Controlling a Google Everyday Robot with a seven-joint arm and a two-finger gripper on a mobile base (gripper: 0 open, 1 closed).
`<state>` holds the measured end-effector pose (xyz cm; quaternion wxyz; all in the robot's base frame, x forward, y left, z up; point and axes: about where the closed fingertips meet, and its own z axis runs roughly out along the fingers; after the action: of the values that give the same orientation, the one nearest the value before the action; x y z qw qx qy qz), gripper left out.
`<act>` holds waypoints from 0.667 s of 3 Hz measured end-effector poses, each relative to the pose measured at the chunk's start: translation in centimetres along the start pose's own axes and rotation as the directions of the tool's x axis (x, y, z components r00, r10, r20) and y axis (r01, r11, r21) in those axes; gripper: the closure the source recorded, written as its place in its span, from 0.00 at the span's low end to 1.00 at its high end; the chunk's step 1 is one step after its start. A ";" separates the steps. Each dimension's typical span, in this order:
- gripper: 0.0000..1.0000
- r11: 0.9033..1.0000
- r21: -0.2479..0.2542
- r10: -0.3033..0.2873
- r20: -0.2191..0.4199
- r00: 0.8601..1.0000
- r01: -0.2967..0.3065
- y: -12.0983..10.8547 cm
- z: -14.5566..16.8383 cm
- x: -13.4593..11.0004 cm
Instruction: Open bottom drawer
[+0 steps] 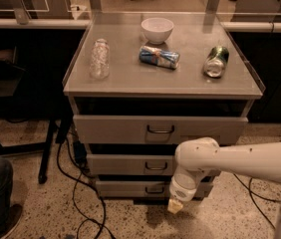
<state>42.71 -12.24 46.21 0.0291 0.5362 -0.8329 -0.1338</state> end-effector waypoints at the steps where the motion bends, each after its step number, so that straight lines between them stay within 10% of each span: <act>1: 1.00 1.000 -0.011 0.002 -0.002 1.000 -0.002 0.1 0.5 0.1; 2: 1.00 0.999 -0.033 0.019 0.001 1.000 -0.019 1.1 0.9 1.3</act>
Offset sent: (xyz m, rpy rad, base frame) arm -0.0342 -0.0139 -0.0080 0.0250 0.0562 -0.0384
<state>41.00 -12.79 45.47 0.0389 0.5276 -0.8357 -0.1475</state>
